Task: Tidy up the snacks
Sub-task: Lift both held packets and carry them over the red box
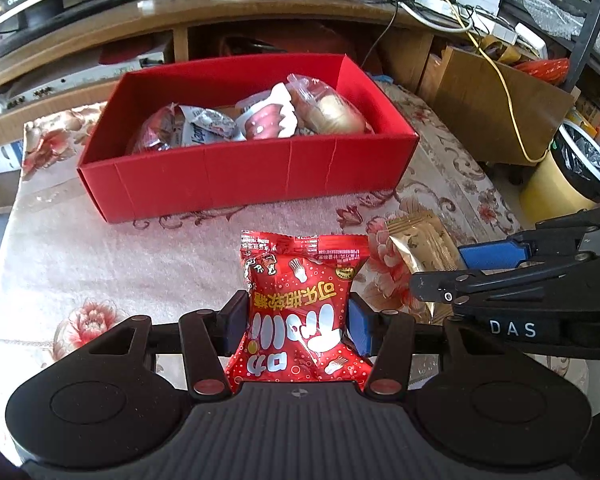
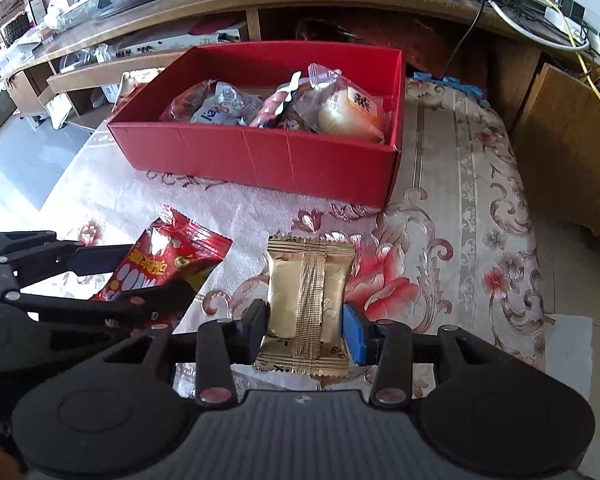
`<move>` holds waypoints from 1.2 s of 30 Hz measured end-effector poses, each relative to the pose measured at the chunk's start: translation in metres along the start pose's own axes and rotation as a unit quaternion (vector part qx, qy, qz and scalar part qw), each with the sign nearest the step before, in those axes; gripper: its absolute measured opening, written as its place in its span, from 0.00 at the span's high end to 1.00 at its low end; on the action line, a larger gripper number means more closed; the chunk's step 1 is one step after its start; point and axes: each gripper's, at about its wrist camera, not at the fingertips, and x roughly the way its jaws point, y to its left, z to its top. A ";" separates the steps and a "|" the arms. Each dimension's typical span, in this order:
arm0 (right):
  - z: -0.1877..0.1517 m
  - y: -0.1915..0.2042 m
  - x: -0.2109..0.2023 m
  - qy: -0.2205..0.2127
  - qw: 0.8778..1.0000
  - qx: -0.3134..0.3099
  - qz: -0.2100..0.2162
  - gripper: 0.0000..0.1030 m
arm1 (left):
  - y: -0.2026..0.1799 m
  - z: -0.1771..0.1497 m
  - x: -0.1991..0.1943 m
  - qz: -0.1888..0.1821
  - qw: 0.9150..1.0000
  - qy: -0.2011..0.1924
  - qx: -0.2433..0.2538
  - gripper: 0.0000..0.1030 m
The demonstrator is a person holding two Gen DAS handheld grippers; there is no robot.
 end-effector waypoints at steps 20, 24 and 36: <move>0.021 0.000 -0.014 -0.042 0.999 0.009 0.000 0.58 | 0.006 0.022 -0.012 0.002 0.999 -0.037 -0.009 0.44; 0.029 0.000 -0.017 -0.052 0.999 0.013 0.000 0.58 | 0.008 0.031 -0.013 0.007 0.999 -0.046 -0.009 0.44; 0.070 -0.006 -0.013 -0.077 0.997 0.027 0.000 0.58 | 0.019 0.070 -0.009 0.026 0.997 -0.071 -0.005 0.44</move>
